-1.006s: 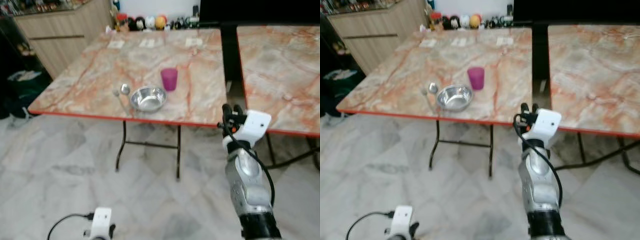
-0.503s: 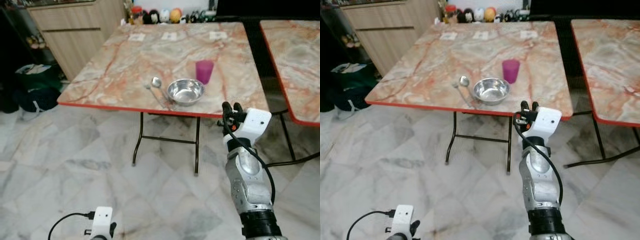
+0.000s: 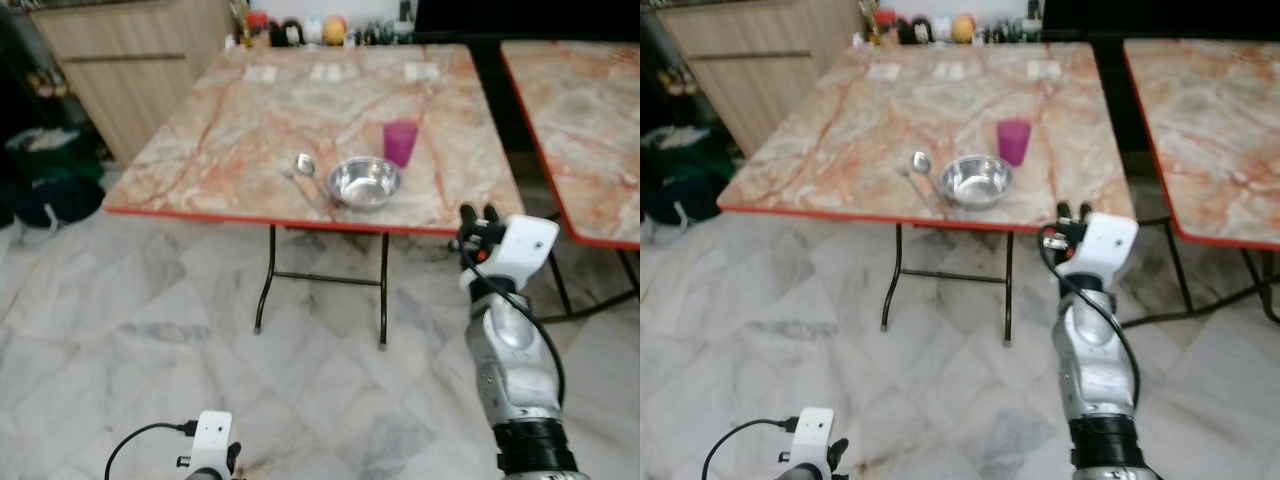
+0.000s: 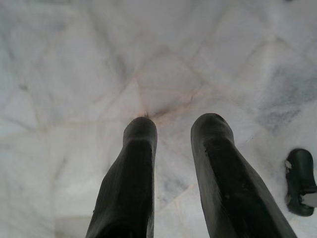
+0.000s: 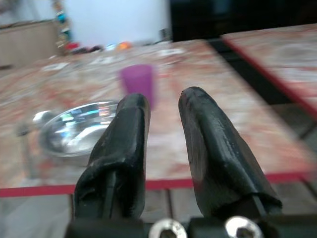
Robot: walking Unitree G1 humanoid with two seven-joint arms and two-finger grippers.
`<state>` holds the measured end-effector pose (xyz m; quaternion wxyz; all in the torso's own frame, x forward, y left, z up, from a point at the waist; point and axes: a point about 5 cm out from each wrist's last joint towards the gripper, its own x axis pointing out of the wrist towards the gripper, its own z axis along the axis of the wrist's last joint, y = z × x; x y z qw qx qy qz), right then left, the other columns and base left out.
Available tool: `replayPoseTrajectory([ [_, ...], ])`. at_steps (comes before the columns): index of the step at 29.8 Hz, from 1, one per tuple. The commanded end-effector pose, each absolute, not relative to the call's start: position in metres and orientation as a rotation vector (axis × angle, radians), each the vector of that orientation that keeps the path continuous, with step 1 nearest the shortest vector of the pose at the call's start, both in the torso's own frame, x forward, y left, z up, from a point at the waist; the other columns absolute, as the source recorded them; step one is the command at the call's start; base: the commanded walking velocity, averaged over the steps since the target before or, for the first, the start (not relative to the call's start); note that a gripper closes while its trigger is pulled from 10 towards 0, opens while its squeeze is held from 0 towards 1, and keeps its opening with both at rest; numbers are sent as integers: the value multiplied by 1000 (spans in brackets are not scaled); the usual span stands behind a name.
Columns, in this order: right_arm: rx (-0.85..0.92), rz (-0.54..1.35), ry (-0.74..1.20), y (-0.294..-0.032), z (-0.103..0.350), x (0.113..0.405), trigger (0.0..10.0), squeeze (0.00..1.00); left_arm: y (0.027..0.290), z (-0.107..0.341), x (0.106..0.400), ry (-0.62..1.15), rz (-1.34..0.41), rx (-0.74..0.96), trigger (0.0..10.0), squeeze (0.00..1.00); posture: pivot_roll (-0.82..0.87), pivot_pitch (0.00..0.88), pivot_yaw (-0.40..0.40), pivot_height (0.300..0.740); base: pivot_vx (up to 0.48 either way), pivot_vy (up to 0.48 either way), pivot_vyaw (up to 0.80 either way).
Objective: Setting the table
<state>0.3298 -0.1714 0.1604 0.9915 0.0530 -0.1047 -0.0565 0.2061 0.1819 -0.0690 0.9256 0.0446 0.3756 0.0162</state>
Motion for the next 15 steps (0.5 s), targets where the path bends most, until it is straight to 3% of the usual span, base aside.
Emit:
replayPoseTrajectory([
  [1, 109, -82, -208, -162, 161, 332, 10000, 0, 194, -70, 201, 787, 58, 90, 10000, 0, -97, 116, 86, 740, 435, 0, 0],
  [9, 108, -87, -194, -161, 158, 331, 10000, 0, 227, -72, 187, 833, 101, 95, 10000, 0, -94, 119, 85, 740, 422, 0, 0],
  [15, 138, -119, -176, -163, 155, 330, 10000, 0, 229, -74, 183, 854, 99, 99, 10000, 0, -95, 123, 84, 740, 0, 0, 0],
])
